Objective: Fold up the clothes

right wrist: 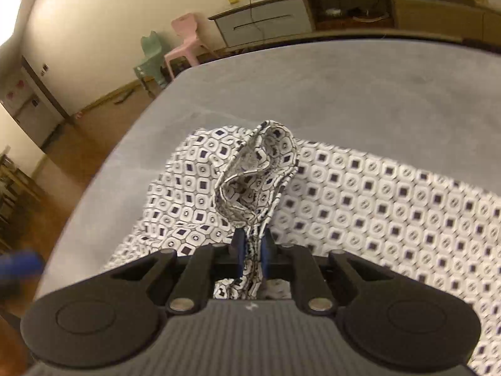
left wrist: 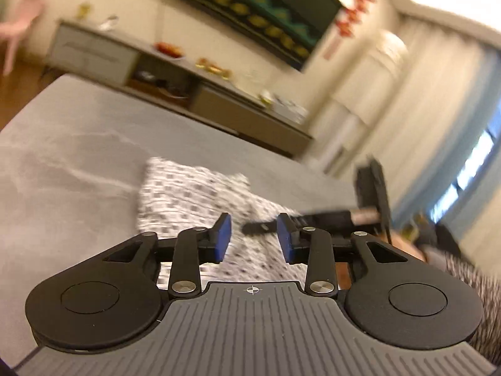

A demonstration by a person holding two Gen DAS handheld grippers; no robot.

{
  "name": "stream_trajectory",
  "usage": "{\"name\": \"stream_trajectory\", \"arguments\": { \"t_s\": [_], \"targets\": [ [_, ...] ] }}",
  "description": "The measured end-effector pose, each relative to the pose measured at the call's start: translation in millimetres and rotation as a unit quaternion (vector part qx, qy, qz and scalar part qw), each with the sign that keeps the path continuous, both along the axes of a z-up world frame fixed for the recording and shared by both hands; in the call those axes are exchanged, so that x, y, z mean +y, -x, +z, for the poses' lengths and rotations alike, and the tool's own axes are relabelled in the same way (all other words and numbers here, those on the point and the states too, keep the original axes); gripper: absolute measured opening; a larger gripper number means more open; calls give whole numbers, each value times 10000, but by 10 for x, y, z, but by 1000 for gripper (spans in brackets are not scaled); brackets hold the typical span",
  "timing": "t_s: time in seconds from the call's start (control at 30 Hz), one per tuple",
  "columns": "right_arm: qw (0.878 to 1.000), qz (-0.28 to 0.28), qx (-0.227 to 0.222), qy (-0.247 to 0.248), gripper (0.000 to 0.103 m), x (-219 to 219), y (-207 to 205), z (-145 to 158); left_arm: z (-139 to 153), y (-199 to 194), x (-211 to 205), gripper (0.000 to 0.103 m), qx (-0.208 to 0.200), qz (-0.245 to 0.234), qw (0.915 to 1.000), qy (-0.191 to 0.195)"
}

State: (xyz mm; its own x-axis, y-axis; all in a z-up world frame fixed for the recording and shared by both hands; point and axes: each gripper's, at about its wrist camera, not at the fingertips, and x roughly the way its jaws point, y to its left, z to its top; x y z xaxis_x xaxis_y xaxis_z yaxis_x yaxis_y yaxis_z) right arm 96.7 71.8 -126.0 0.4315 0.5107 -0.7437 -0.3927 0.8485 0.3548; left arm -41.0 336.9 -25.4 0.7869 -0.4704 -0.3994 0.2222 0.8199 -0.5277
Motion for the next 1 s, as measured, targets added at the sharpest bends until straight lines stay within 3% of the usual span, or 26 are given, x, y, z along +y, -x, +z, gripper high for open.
{"name": "stream_trajectory", "arguments": {
  "t_s": [0.1,0.17,0.23,0.33,0.4,0.47,0.53,0.6,0.67,0.73,0.77,0.8,0.83,0.93,1.0],
  "targets": [
    [9999,55,94,102,20,16,29,-37,-143,-159,-37,26,573,320,9971,-391],
    [9996,196,134,167,20,38,132,1,-264,-278,-123,25,998,558,9893,-903],
    [9989,281,-109,368,17,64,278,82,-328,-337,-189,26,1117,606,9840,-1249],
    [9981,264,-179,535,14,24,334,94,-413,-400,-314,26,1321,792,9684,-1962],
    [9985,208,-84,505,20,-30,316,80,-462,-451,-384,25,1450,949,9560,-2369],
    [9990,89,-148,424,25,-99,371,162,-403,-442,-351,24,1284,1079,9588,-2294],
    [9994,203,-249,149,26,-149,474,231,-259,-370,-339,24,826,1155,9685,-2046],
    [9991,352,-175,-158,35,-162,573,254,-164,-336,-336,24,491,996,9792,-1696],
    [9982,564,4,-201,37,-42,648,150,-148,-360,-385,25,631,807,9802,-1695],
    [9984,537,-169,-42,39,32,731,105,-179,-406,-447,25,818,651,9776,-1824],
    [9983,522,-255,36,32,68,772,85,-224,-425,-463,25,927,667,9741,-1951],
    [9982,467,-358,98,9,88,803,109,-270,-444,-476,25,1035,689,9703,-2077],
    [9980,518,-359,30,1,96,826,142,-315,-462,-490,25,1143,711,9661,-2202],
    [9979,603,-205,-147,0,85,931,251,-440,-494,-474,19,1390,993,9515,-2558],
    [9963,683,-376,355,1,133,989,239,-452,-479,-488,32,1428,1143,9414,-2833]
  ]
}}
